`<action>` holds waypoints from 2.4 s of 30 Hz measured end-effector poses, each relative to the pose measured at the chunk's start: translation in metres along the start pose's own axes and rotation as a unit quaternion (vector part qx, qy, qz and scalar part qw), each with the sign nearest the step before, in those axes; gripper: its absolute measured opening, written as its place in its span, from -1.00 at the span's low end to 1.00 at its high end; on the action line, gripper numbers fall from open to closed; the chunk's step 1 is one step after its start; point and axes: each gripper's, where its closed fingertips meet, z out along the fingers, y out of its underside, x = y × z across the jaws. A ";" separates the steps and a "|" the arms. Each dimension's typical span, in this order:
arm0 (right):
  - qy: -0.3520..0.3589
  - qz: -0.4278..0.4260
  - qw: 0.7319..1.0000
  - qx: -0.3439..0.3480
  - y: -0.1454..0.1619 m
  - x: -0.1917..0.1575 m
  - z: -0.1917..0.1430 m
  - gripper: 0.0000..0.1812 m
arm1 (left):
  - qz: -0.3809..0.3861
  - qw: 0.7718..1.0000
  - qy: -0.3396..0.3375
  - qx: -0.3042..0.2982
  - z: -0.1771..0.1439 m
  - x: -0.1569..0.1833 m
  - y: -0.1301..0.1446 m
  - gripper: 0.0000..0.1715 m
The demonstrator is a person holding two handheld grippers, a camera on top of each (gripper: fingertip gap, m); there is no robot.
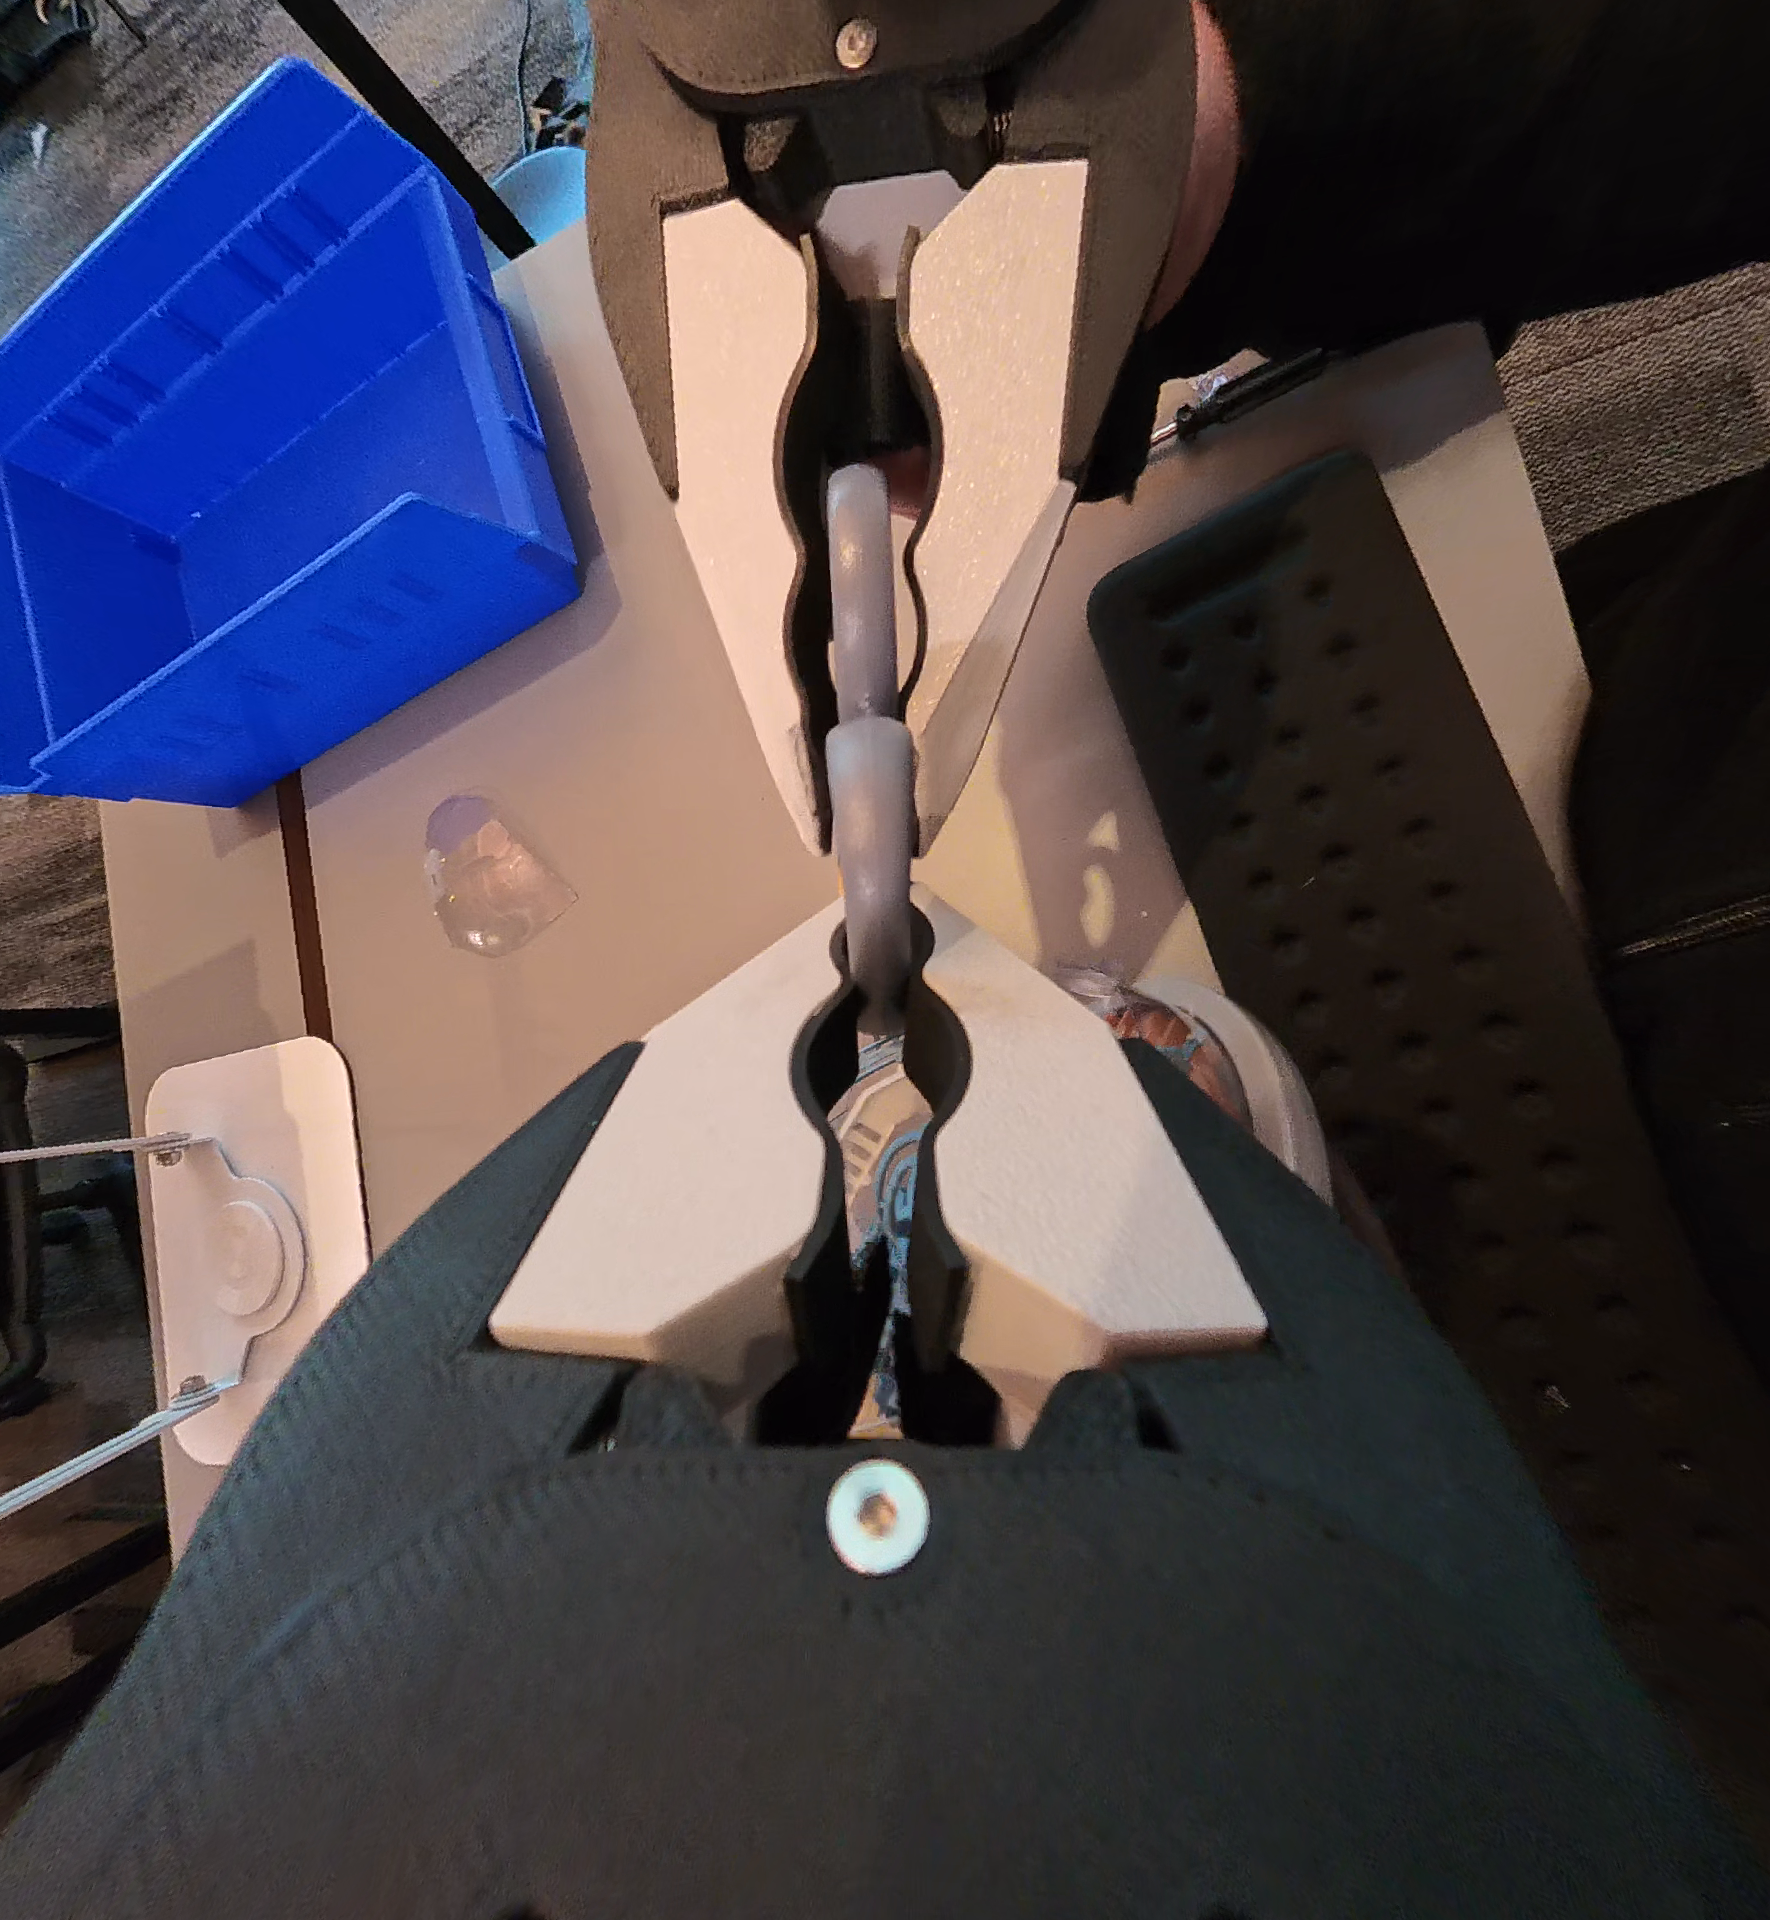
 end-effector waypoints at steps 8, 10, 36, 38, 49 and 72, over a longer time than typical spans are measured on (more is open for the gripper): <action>0.030 -0.031 0.999 0.013 -0.010 -0.013 -0.001 -0.91 | -0.013 0.997 -0.026 0.074 -0.016 0.011 -0.012 -0.90; 0.040 -0.051 0.998 0.004 -0.009 -0.020 0.003 -0.91 | -0.009 0.996 -0.031 0.078 -0.020 0.019 -0.008 -0.90; 0.051 -0.158 0.986 -0.022 0.027 -0.090 0.049 -0.92 | 0.034 0.994 -0.103 0.000 -0.020 0.091 0.052 -0.89; 0.055 -0.158 0.986 -0.023 0.026 -0.090 0.051 -0.92 | 0.028 0.993 -0.118 0.008 -0.018 0.089 0.051 -0.89; 0.085 -0.185 0.978 -0.056 0.034 -0.093 0.063 -0.92 | 0.014 0.990 -0.138 0.014 0.000 0.097 0.057 -0.96; 0.072 -0.367 0.920 -0.116 0.062 -0.130 0.083 -0.90 | -0.556 0.799 0.070 0.216 -0.035 0.139 0.090 -0.09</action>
